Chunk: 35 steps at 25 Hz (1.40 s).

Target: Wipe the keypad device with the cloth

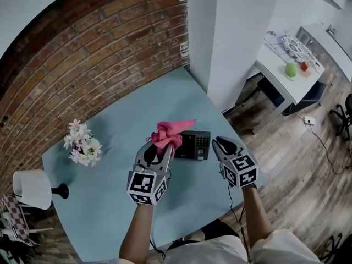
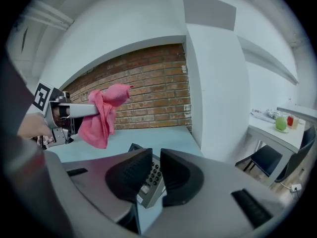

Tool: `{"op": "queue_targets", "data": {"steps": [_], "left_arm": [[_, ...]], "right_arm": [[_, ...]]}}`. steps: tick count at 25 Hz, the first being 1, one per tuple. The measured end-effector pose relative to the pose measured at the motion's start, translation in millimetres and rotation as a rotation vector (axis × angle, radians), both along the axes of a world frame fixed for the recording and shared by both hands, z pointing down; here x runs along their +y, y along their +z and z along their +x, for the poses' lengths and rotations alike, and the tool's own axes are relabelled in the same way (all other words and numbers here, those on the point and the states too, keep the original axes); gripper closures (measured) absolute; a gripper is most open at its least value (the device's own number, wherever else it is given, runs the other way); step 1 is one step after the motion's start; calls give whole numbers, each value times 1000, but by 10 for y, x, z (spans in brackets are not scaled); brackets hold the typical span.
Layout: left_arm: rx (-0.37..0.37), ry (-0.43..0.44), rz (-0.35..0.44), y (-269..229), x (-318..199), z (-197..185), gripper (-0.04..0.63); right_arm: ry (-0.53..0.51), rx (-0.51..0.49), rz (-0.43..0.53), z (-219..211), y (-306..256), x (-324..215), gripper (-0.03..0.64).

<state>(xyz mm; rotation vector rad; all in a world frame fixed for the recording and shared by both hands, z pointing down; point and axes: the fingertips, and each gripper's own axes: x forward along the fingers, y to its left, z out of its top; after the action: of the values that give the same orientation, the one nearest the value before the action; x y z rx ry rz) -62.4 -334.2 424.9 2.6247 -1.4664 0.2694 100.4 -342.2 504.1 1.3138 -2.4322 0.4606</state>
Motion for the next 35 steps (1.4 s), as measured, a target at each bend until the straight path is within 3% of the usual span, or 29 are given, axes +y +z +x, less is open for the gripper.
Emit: {"op": "queue_targets", "data": {"steps": [11,22,28,35], "left_arm": [[29,-46,-73,449,-447,49,457],[45,-63,-128,762,-606,78,457],[4,-61,-236,1131,-575,190,457],[3,-60,-249,1204,-566,228,455]], "right_arm": [[-138,125,-55,-174,492,-354,537],[-305,201,-15,-215,559,-386,532],[-324,181,-11,-227,578,-378,532],[-380,175,-57,-233,581,-380,532]]}}
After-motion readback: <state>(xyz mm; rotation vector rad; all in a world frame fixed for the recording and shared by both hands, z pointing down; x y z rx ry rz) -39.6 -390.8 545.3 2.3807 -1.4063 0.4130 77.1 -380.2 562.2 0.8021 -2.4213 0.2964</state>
